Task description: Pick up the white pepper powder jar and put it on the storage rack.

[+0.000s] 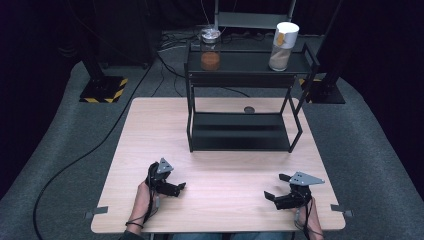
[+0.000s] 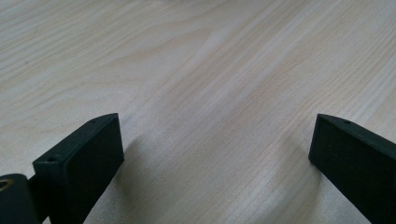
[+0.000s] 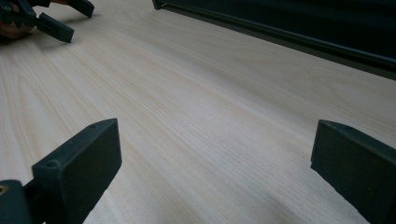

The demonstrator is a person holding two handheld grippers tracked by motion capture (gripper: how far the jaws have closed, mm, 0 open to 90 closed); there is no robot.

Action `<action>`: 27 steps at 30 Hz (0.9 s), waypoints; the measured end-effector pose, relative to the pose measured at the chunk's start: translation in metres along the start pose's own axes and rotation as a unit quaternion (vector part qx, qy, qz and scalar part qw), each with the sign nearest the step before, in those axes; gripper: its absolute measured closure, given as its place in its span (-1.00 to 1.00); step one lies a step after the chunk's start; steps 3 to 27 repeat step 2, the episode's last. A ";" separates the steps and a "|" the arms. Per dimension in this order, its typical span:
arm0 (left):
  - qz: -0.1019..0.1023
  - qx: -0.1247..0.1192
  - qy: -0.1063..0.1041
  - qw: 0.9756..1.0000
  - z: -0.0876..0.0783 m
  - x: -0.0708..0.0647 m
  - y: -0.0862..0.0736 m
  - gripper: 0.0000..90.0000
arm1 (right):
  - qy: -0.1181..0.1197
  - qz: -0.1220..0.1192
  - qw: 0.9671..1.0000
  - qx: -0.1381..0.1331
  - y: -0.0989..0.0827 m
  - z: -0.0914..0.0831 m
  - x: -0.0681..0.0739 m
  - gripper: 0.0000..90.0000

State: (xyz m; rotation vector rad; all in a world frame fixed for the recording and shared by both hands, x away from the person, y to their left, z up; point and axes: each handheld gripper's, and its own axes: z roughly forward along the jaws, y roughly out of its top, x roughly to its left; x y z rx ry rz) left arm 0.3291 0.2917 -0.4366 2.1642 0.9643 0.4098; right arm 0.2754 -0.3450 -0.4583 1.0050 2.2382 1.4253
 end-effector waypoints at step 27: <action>0.000 0.000 0.000 1.000 0.000 0.000 0.000 -0.95 | 0.002 0.002 1.000 0.000 0.000 0.000 -0.001 -0.99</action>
